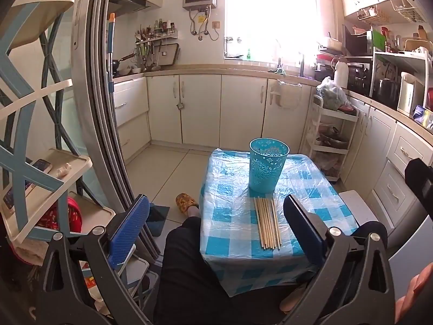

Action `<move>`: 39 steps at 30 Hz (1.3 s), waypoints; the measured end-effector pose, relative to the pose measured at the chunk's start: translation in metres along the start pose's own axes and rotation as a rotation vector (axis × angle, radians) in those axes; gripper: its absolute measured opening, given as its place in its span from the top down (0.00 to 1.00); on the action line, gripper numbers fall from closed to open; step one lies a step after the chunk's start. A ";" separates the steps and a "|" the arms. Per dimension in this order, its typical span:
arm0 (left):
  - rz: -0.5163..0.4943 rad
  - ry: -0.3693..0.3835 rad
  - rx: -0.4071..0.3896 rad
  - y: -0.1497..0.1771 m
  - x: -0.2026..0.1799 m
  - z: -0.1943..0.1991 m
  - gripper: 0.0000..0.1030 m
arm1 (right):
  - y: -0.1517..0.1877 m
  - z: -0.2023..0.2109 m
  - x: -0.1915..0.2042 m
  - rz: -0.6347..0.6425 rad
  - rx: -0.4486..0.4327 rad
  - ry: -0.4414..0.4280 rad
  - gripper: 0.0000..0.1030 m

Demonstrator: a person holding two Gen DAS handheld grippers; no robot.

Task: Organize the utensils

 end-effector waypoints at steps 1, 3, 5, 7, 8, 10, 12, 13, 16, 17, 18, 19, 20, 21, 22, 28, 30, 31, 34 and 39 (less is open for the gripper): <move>0.000 0.000 0.000 0.000 0.000 0.000 0.07 | -0.003 0.000 0.000 0.000 0.002 0.001 0.06; -0.001 -0.001 -0.001 -0.001 0.000 0.001 0.07 | -0.004 0.002 -0.001 0.002 -0.004 -0.001 0.06; -0.001 -0.001 -0.002 -0.001 0.000 0.001 0.07 | -0.006 0.003 -0.002 0.006 -0.010 -0.003 0.06; -0.001 -0.002 -0.002 -0.001 -0.001 0.001 0.07 | -0.007 0.004 -0.003 0.009 -0.013 -0.001 0.06; -0.002 -0.002 -0.003 -0.001 -0.001 0.001 0.07 | -0.007 0.004 -0.004 0.009 -0.015 -0.001 0.06; -0.003 -0.003 -0.004 -0.001 -0.001 0.001 0.07 | -0.013 0.010 0.000 0.011 -0.017 -0.012 0.06; -0.004 -0.001 -0.008 -0.002 0.001 0.002 0.07 | -0.014 0.010 0.000 0.008 -0.016 -0.011 0.06; -0.005 -0.002 -0.008 -0.002 0.000 0.002 0.07 | -0.013 0.010 0.000 0.008 -0.017 -0.011 0.06; -0.005 -0.002 -0.009 -0.003 0.001 0.003 0.07 | -0.014 0.010 -0.001 0.006 -0.025 -0.011 0.06; -0.005 -0.002 -0.010 -0.003 0.001 0.003 0.07 | -0.014 0.010 -0.002 0.006 -0.026 -0.012 0.06; -0.006 -0.003 -0.010 -0.003 0.000 0.003 0.07 | -0.013 0.010 -0.001 0.006 -0.027 -0.012 0.06; -0.006 -0.002 -0.013 -0.003 0.001 0.004 0.07 | -0.014 0.010 -0.001 0.007 -0.025 -0.012 0.06; -0.007 -0.002 -0.013 -0.004 0.002 0.003 0.07 | -0.014 0.011 -0.003 0.006 -0.026 -0.012 0.06; -0.007 -0.002 -0.014 -0.003 0.002 0.004 0.07 | -0.014 0.011 -0.003 0.006 -0.028 -0.012 0.06; -0.006 -0.003 -0.014 -0.003 0.000 0.004 0.07 | -0.013 0.011 -0.002 0.006 -0.029 -0.012 0.06; -0.007 -0.004 -0.015 -0.002 -0.002 0.004 0.07 | -0.013 0.011 -0.002 0.007 -0.029 -0.013 0.06; -0.008 -0.005 -0.016 -0.002 -0.002 0.004 0.07 | -0.013 0.011 -0.002 0.007 -0.029 -0.013 0.06; -0.008 -0.005 -0.016 -0.002 -0.001 0.004 0.07 | -0.013 0.011 -0.003 0.006 -0.029 -0.013 0.06; -0.008 -0.005 -0.016 -0.001 -0.003 0.004 0.07 | -0.014 0.013 -0.005 0.006 -0.032 -0.014 0.06; -0.009 -0.006 -0.018 -0.001 -0.003 0.005 0.07 | -0.014 0.013 -0.004 0.004 -0.031 -0.015 0.06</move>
Point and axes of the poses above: each gripper's, at about its wrist camera, not at the fingertips, and z roughly against the way its jaws point, x to its left, y to its underside, the point moved 7 cm from there along -z, roughly the way its jaws point, and after that the axes turned 3 degrees about x, right-handed, at the moved point
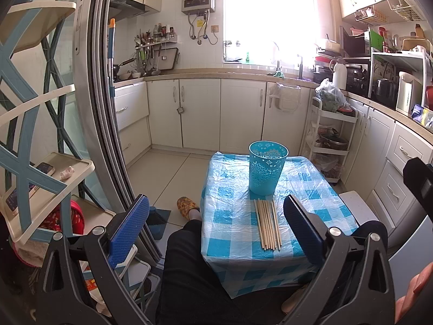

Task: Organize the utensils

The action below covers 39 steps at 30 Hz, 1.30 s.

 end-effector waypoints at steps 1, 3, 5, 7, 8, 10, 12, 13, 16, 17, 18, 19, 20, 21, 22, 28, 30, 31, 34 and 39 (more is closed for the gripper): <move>0.000 0.000 0.000 0.000 0.000 0.000 0.07 | 0.000 -0.001 0.000 0.002 0.004 0.000 0.06; -0.001 0.000 0.000 0.000 -0.001 0.000 0.07 | 0.000 -0.001 -0.001 0.001 0.006 0.000 0.06; 0.000 -0.001 0.000 0.001 -0.001 0.000 0.07 | 0.000 0.000 0.000 0.001 0.006 0.000 0.06; -0.001 -0.001 0.000 0.002 -0.002 0.000 0.07 | 0.000 0.000 -0.001 -0.004 0.003 -0.001 0.06; -0.002 0.000 -0.001 0.001 -0.002 0.000 0.07 | 0.000 0.000 0.000 -0.005 0.002 -0.001 0.06; -0.004 0.005 -0.004 -0.001 -0.002 0.002 0.07 | 0.000 0.000 -0.001 -0.008 -0.003 -0.003 0.06; -0.012 0.014 0.002 -0.001 -0.003 0.001 0.07 | 0.000 0.000 -0.001 -0.007 -0.002 -0.002 0.06; -0.017 0.022 0.008 -0.001 -0.004 -0.001 0.07 | 0.000 -0.001 -0.001 -0.011 -0.003 -0.003 0.06; -0.039 0.053 0.093 0.012 -0.009 -0.023 0.07 | 0.007 -0.015 -0.006 -0.007 0.054 0.011 0.06; -0.039 0.068 0.121 0.016 -0.010 -0.031 0.07 | 0.011 -0.022 -0.008 -0.004 0.085 0.019 0.06; -0.037 0.085 0.154 0.020 -0.011 -0.042 0.07 | 0.017 -0.034 -0.013 -0.006 0.124 0.030 0.06; -0.034 0.087 0.182 0.024 -0.010 -0.052 0.07 | 0.021 -0.043 -0.018 -0.006 0.150 0.039 0.06; -0.026 0.091 0.207 0.026 -0.009 -0.064 0.07 | 0.027 -0.056 -0.026 -0.012 0.184 0.055 0.06; -0.019 0.091 0.225 0.027 -0.007 -0.075 0.07 | 0.038 -0.075 -0.036 -0.023 0.232 0.074 0.06; -0.013 0.091 0.241 0.027 -0.006 -0.088 0.07 | 0.045 -0.088 -0.043 -0.025 0.239 0.085 0.06; -0.018 0.126 0.396 0.052 -0.020 -0.182 0.07 | 0.118 -0.205 -0.089 0.005 0.473 0.148 0.09; -0.025 0.117 0.429 0.063 -0.027 -0.208 0.07 | 0.144 -0.239 -0.102 0.028 0.561 0.158 0.22; -0.028 0.111 0.446 0.066 -0.029 -0.224 0.07 | 0.153 -0.252 -0.107 0.035 0.598 0.162 0.29; -0.010 0.119 0.489 0.078 -0.040 -0.261 0.07 | 0.179 -0.291 -0.123 0.053 0.698 0.169 0.48; 0.012 0.106 0.531 0.088 -0.052 -0.316 0.07 | 0.206 -0.340 -0.126 -0.021 0.772 0.139 0.68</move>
Point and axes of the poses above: each gripper's, at about its wrist camera, not at the fingertips, and z roughly against the way its jaws point, x to its left, y to its underside, the point moved 7 cm from there along -z, roughly the way its jaws point, and after that the axes turned 3 degrees about x, right-handed, at the moved point
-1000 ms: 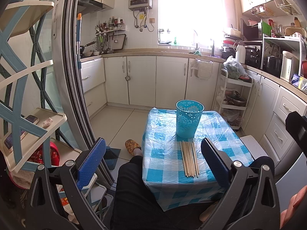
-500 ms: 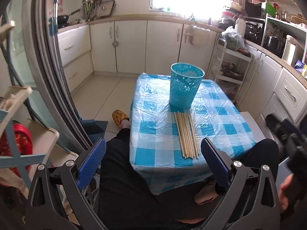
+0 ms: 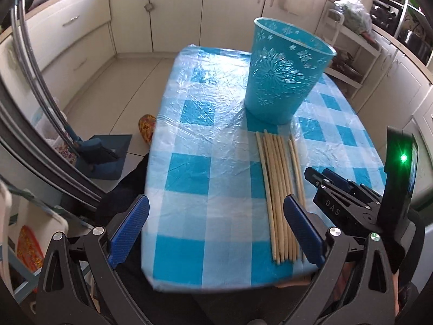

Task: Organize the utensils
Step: 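Lower the left gripper onto one wooden chopstick and close it, then lift the chopstick with the left gripper and drop it into the teal cup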

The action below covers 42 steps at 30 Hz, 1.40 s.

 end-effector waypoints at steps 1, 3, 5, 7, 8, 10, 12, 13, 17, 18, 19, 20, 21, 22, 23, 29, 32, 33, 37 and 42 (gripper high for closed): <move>0.006 -0.001 0.010 -0.005 -0.002 -0.013 0.07 | -0.003 -0.006 0.000 0.002 0.009 0.000 0.70; 0.011 0.000 0.026 -0.011 -0.004 -0.024 0.07 | -0.008 -0.015 0.006 0.001 0.011 -0.026 0.71; 0.015 0.002 0.033 -0.018 -0.008 -0.038 0.07 | -0.013 -0.019 0.009 0.015 0.008 -0.027 0.71; 0.014 0.002 0.042 -0.024 -0.012 -0.048 0.07 | -0.016 -0.017 0.007 0.043 -0.004 -0.005 0.71; 0.013 0.000 0.048 -0.026 -0.013 -0.052 0.07 | -0.019 -0.019 0.006 0.062 -0.007 0.009 0.72; 0.010 -0.009 0.058 -0.030 -0.016 -0.064 0.07 | -0.025 -0.022 0.002 0.103 -0.006 0.032 0.80; 0.006 -0.014 0.075 -0.033 -0.020 -0.078 0.07 | -0.027 -0.023 -0.004 0.129 0.002 0.030 0.89; 0.003 -0.017 0.078 -0.034 -0.020 -0.081 0.07 | -0.027 -0.023 -0.008 0.144 0.010 0.021 0.92; -0.025 -0.037 0.089 -0.038 -0.030 -0.095 0.07 | -0.030 -0.021 -0.020 0.178 0.031 -0.005 0.93; -0.030 -0.047 0.090 -0.039 -0.032 -0.098 0.07 | -0.031 -0.021 -0.022 0.178 0.030 -0.016 0.94; -0.030 -0.054 0.094 -0.039 -0.033 -0.101 0.08 | -0.032 -0.022 -0.024 0.168 0.028 -0.033 0.94; -0.031 -0.061 0.097 -0.039 -0.033 -0.103 0.08 | -0.033 -0.023 -0.025 0.153 0.025 -0.048 0.94; -0.034 -0.074 0.101 -0.039 -0.034 -0.107 0.08 | -0.033 -0.024 -0.026 0.140 0.022 -0.060 0.93; -0.038 -0.082 0.106 -0.039 -0.035 -0.109 0.10 | -0.036 -0.025 -0.027 0.132 0.018 -0.069 0.93; -0.044 -0.088 0.117 -0.038 -0.037 -0.113 0.12 | -0.037 -0.025 -0.027 0.125 0.015 -0.079 0.93; -0.079 -0.090 0.098 -0.043 -0.046 -0.116 0.29 | -0.034 -0.029 -0.023 0.093 0.012 -0.148 0.94; -0.113 -0.063 0.075 -0.046 -0.054 -0.112 0.74 | -0.031 -0.028 -0.018 0.085 0.006 -0.167 0.94; -0.126 -0.053 0.076 -0.047 -0.057 -0.111 0.83 | -0.032 -0.028 -0.018 0.084 0.003 -0.169 0.94; -0.183 -0.028 0.097 -0.045 -0.066 -0.110 0.95 | -0.031 -0.027 -0.015 0.087 -0.002 -0.172 0.94; -0.118 0.074 0.101 -0.052 -0.043 -0.080 0.95 | -0.031 -0.026 -0.018 0.105 -0.014 -0.151 0.94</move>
Point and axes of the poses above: each gripper's, at about its wrist camera, not at the fingertips, and z roughly against the way its jaws point, x to its left, y to its underside, the point moved 7 cm from there along -z, roughly the way its jaws point, and after that the axes turned 3 degrees about x, right-handed, at the moved point
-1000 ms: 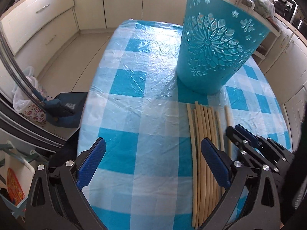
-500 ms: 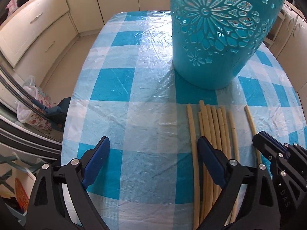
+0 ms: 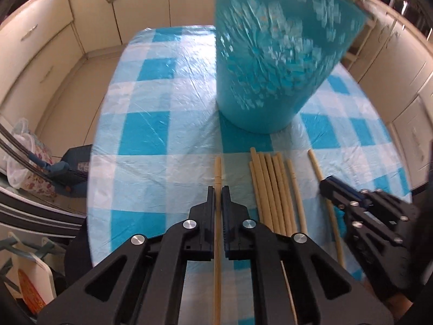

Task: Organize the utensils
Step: 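Lift the chopstick with the left gripper and drop it into the teal cup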

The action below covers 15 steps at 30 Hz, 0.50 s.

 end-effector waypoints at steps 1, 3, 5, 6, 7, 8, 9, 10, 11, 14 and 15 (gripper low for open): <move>0.011 0.021 -0.014 -0.002 0.004 0.012 0.95 | 0.000 0.000 0.000 -0.002 0.000 0.000 0.94; 0.035 0.076 -0.062 -0.011 0.012 0.044 0.95 | 0.000 -0.001 -0.001 -0.006 0.001 -0.002 0.94; 0.050 0.132 -0.133 -0.022 0.015 0.081 0.95 | -0.001 -0.001 -0.001 -0.011 0.001 -0.006 0.94; 0.052 0.155 -0.177 -0.031 0.015 0.100 0.95 | 0.000 -0.001 -0.002 -0.013 0.001 -0.006 0.94; 0.052 0.176 -0.219 -0.039 0.014 0.116 0.95 | -0.001 -0.001 -0.001 -0.017 0.002 -0.008 0.94; 0.050 0.204 -0.277 -0.054 0.012 0.137 0.95 | -0.001 -0.001 -0.002 -0.018 0.001 -0.009 0.94; 0.050 0.227 -0.330 -0.064 0.009 0.154 0.95 | -0.001 -0.002 -0.002 -0.019 0.001 -0.010 0.94; 0.050 0.242 -0.368 -0.071 0.008 0.166 0.95 | -0.001 -0.002 -0.003 -0.020 0.000 -0.009 0.94; 0.050 0.264 -0.435 -0.086 0.002 0.183 0.95 | -0.001 -0.002 -0.003 -0.020 -0.001 -0.009 0.94; 0.058 0.296 -0.588 -0.123 -0.009 0.211 0.95 | -0.001 -0.002 -0.003 -0.020 -0.004 -0.011 0.94; 0.067 0.300 -0.621 -0.134 -0.012 0.215 0.95 | -0.001 -0.002 -0.003 -0.021 -0.005 -0.013 0.94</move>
Point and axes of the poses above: each gripper's, at about its wrist camera, not at the fingertips, and z roughly against the way its jaws point, x to its left, y to its underside, the point moved 7 cm from there along -z, roughly the way its jaws point, and after that the axes turned 3 degrees about x, right-handed, at the moved point
